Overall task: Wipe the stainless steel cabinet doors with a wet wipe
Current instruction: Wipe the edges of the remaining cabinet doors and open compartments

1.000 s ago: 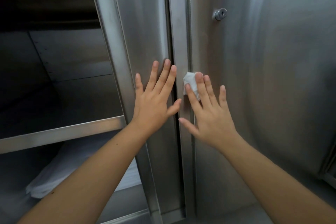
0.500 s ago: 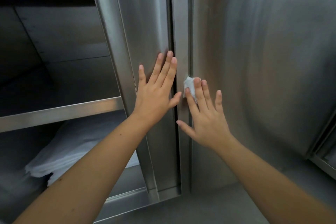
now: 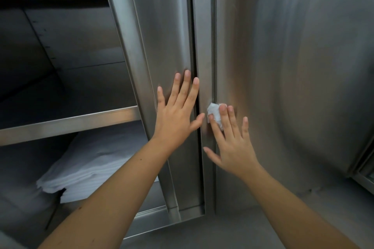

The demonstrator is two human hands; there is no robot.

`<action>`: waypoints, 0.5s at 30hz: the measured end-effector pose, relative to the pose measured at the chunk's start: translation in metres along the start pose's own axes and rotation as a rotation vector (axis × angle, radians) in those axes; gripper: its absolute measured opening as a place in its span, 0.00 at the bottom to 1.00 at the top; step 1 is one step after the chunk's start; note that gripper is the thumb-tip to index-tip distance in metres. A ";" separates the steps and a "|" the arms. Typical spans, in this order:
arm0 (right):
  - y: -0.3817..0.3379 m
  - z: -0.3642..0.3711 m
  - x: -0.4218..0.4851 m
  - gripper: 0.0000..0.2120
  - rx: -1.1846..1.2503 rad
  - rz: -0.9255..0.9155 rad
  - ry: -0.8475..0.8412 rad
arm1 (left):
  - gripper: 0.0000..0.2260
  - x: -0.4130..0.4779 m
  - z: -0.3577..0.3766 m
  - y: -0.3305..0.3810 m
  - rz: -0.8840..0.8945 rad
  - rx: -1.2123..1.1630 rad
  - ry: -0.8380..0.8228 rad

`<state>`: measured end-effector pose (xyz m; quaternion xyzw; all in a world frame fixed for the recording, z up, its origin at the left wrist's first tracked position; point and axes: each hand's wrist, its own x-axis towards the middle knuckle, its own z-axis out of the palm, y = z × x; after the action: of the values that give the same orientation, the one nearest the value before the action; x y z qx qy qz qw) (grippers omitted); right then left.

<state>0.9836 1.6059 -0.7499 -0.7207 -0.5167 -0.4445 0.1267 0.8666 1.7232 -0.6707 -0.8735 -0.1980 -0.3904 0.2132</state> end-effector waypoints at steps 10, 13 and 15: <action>0.004 -0.004 0.014 0.36 0.005 0.008 0.083 | 0.34 -0.008 0.007 0.002 -0.018 -0.037 0.007; -0.004 0.007 -0.004 0.37 0.020 0.018 0.025 | 0.34 -0.013 0.012 0.002 -0.029 -0.049 -0.002; -0.010 0.014 -0.018 0.37 0.011 0.019 -0.022 | 0.34 -0.017 0.014 0.004 -0.029 -0.047 -0.003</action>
<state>0.9809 1.6078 -0.7740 -0.7296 -0.5137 -0.4325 0.1291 0.8665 1.7246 -0.6934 -0.8759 -0.2020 -0.3964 0.1867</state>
